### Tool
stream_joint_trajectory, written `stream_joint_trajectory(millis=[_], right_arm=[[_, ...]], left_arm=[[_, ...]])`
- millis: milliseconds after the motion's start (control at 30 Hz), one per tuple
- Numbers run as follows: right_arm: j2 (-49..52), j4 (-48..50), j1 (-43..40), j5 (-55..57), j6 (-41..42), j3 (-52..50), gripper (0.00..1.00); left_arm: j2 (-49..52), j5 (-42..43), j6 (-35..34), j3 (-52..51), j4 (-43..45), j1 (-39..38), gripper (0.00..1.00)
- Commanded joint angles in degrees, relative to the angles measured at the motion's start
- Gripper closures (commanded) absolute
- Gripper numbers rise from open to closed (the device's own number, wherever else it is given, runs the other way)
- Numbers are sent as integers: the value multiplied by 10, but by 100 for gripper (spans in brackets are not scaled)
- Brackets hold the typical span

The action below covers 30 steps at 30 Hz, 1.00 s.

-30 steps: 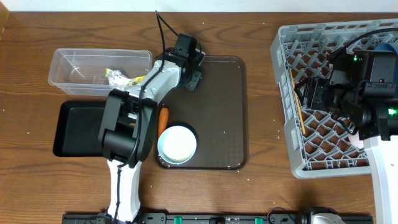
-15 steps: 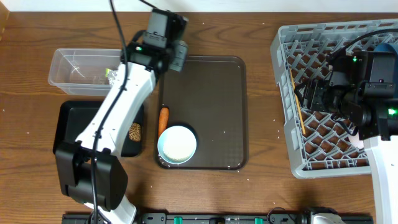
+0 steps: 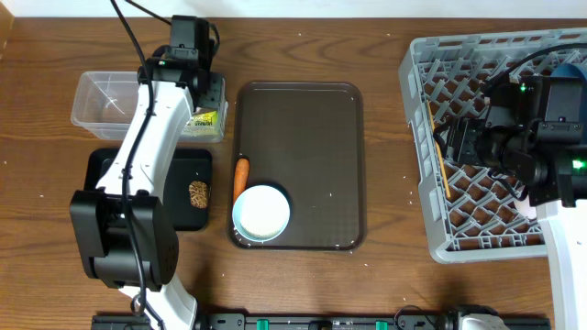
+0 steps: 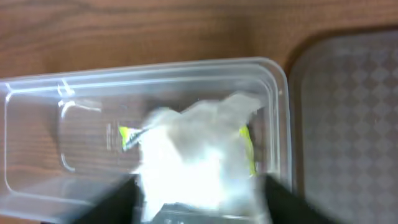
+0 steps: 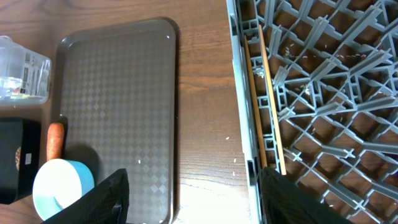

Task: Sort waste into correct bins and load items into the dishwasher rack
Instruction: 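Grasp the white tissue with the left gripper and drop it in the clear bin, then grasp the carrot with the left gripper and place it on the black tray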

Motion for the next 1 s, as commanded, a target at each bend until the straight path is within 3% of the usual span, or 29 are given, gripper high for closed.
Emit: stream_joint_trajectory(millis=[0,100,233,300,500,767,967], right_arm=[[1,-2,2,-3,-2,5,37],[1,-9,2,-3,-2,5,36],[1,-11,2,-3,-2,5,36],[1,-10,2,-3,-2,5,35],[1,-10,2,-3,-2,5,34],[1,-12,2,-3,-2,5,34],[1,-12,2,-3,-2,5,34]], left_arm=[[-25,-8,-21,2,-23,-2,25],[-67,-2,-54,7,-64,-3,26],[-133,140,-59,7,-124,-14,43],[-152,202,-59,6,-154,-30,44],[-154,161,-100,-29,-228,-107,45],[-148,66,-214,-200,-132,-163,45],[-145,56,-221,-313,27,-156,45]])
